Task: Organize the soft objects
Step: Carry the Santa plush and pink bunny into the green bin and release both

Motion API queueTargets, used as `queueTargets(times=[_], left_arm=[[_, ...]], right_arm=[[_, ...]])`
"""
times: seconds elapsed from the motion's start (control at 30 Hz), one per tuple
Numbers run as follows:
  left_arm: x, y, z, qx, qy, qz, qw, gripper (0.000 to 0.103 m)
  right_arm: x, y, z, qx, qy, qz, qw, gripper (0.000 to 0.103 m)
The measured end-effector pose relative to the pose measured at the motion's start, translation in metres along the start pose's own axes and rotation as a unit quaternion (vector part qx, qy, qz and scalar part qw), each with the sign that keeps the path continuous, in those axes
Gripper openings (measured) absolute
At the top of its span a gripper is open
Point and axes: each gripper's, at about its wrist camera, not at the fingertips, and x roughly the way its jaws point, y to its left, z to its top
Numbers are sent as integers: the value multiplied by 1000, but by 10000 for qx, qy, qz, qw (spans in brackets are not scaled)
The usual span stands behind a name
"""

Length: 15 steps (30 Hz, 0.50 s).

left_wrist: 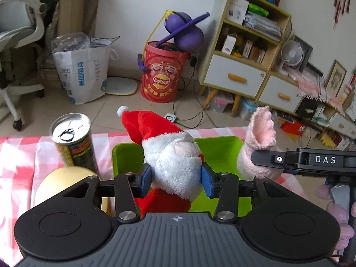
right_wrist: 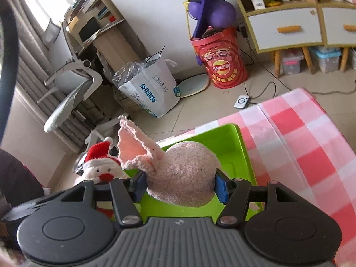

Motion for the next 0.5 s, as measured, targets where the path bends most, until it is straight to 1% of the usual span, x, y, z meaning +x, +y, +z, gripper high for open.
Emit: queueTargets(times=[0.2,0.4,0.47,0.5], left_arm=[[25,-2,-5,159,200,87,9996,47],[39,0,-6,211,278,118,9993,48],[43,0,-6,230,303,127,9992,51],[44,0,-6,250,302,137,9991,55]], right_arm=[[26,-2,1,-183,70,-44,9998,34],[40,-3,0,-343,122,-139,9992,36],[44,-3,-1,-367,119,-170,9991,38],[46,-3,-1,-394,130,-176,9990,40]])
